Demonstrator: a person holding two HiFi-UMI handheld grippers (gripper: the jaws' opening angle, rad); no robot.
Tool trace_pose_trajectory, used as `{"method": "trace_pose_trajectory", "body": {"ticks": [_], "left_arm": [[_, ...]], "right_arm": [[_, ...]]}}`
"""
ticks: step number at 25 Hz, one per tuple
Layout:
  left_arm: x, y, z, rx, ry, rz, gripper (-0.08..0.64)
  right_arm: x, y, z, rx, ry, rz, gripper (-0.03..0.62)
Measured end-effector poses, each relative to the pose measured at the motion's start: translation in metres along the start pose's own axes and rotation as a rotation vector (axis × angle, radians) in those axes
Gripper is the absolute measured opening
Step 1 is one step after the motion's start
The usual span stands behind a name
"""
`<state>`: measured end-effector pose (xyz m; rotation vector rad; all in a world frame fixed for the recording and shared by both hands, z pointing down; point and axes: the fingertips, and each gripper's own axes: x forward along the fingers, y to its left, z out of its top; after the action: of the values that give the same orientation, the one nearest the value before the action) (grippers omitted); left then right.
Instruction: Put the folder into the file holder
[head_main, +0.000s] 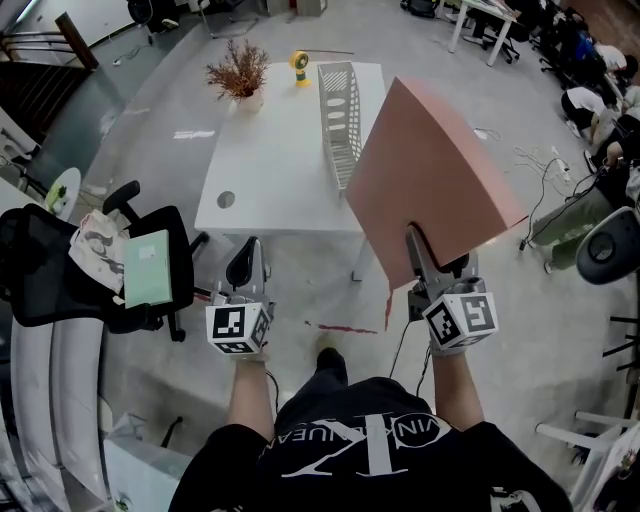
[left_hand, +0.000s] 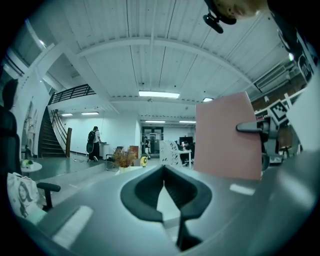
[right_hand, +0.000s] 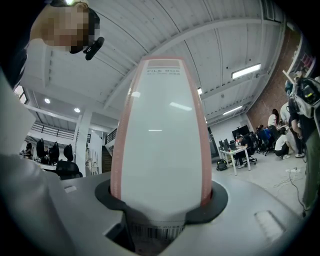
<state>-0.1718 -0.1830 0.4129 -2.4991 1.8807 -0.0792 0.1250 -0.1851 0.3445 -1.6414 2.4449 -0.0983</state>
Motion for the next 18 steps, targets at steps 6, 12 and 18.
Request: {"method": "trace_pose_trajectory", "body": {"ticks": [6,12,18], "left_arm": [[0.037,0.023,0.004,0.01,-0.019,-0.025,0.0],[0.066,0.037,0.007,-0.02,-0.041,-0.044,0.0],[0.084,0.037,0.007,-0.026,-0.037,-0.066,0.0]], "right_arm": [[0.045,0.004,0.0,-0.042,-0.01,-0.051,0.295],[0.083,0.007,0.001,-0.082,-0.026,-0.101,0.295],[0.12,0.003,0.005,-0.101,-0.013,-0.168,0.295]]}}
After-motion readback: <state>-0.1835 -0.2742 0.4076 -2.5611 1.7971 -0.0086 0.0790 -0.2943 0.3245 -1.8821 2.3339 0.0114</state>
